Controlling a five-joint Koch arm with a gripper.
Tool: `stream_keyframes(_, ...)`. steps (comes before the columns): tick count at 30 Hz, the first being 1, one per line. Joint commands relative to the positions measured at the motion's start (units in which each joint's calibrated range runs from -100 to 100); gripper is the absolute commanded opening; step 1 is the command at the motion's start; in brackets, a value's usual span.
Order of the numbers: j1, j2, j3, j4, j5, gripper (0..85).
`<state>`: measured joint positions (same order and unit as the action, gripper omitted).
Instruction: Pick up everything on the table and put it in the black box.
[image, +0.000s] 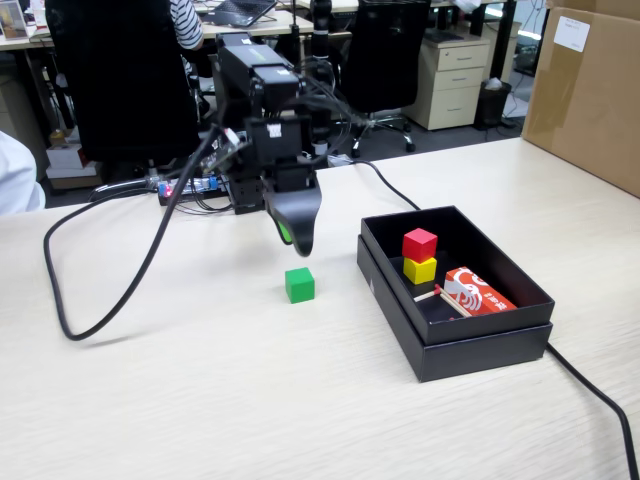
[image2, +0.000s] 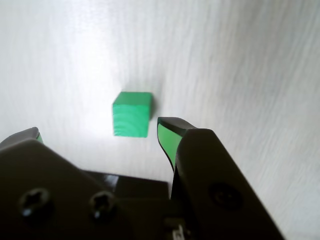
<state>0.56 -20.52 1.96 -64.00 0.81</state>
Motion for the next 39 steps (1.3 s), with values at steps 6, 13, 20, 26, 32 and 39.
stream_keyframes(6, 0.88, -0.08, -3.96, -0.32, 0.1, 47.7)
stream_keyframes(13, 0.93, 5.43, -2.33, 1.06, 0.29, 47.9)
stream_keyframes(20, 0.83, 10.59, -0.33, 1.49, 0.29, 47.9)
stream_keyframes(26, 0.88, 13.0, -0.15, 2.35, 0.29, 47.7)
stream_keyframes(32, 0.93, 15.64, -0.15, 2.7, 0.29, 43.0)
stream_keyframes(39, 0.73, 16.56, 1.57, 3.74, 1.12, 4.5)
